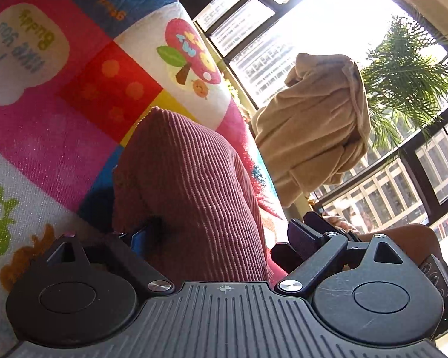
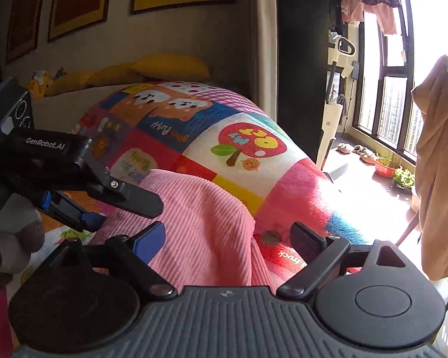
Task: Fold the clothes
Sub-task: 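Hold the folded dress end with the left gripper while the right gripper presses it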
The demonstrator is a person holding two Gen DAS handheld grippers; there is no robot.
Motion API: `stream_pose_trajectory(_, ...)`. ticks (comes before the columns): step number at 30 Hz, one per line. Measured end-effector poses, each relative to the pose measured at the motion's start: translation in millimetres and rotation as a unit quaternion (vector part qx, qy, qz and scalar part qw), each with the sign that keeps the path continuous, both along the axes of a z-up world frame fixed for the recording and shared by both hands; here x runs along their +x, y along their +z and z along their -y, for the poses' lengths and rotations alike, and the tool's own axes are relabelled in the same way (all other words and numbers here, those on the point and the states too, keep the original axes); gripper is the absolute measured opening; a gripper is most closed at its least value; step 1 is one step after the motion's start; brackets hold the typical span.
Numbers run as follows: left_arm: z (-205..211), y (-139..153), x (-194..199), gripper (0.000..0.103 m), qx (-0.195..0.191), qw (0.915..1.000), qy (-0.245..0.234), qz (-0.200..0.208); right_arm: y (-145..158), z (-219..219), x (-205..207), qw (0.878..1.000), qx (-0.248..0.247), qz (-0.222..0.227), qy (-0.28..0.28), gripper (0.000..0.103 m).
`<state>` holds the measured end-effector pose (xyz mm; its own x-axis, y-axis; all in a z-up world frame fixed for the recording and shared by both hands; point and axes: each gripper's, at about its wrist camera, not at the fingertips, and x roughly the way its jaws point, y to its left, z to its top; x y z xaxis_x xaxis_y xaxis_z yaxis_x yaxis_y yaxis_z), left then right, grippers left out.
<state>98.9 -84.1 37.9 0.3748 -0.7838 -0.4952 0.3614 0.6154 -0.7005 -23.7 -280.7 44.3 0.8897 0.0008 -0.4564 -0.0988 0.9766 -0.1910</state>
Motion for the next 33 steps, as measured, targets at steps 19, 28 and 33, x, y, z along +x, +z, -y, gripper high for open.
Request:
stream_pose_trajectory(19,-32,-15,4,0.093,0.015,0.9992,0.030,-0.024,-17,-22,-57,0.981,-0.172,0.044,0.082,0.103)
stream_pose_trajectory(28,-19,0,-6,0.093,0.010,0.9999,0.007,-0.009,-45,-57,-12,0.924,-0.354,0.145,-0.031,0.103)
stream_pose_trajectory(33,-11,9,-10,0.094,0.025,0.9996,-0.006,0.014,-15,-13,6,0.929,-0.307,0.153,-0.142,0.103)
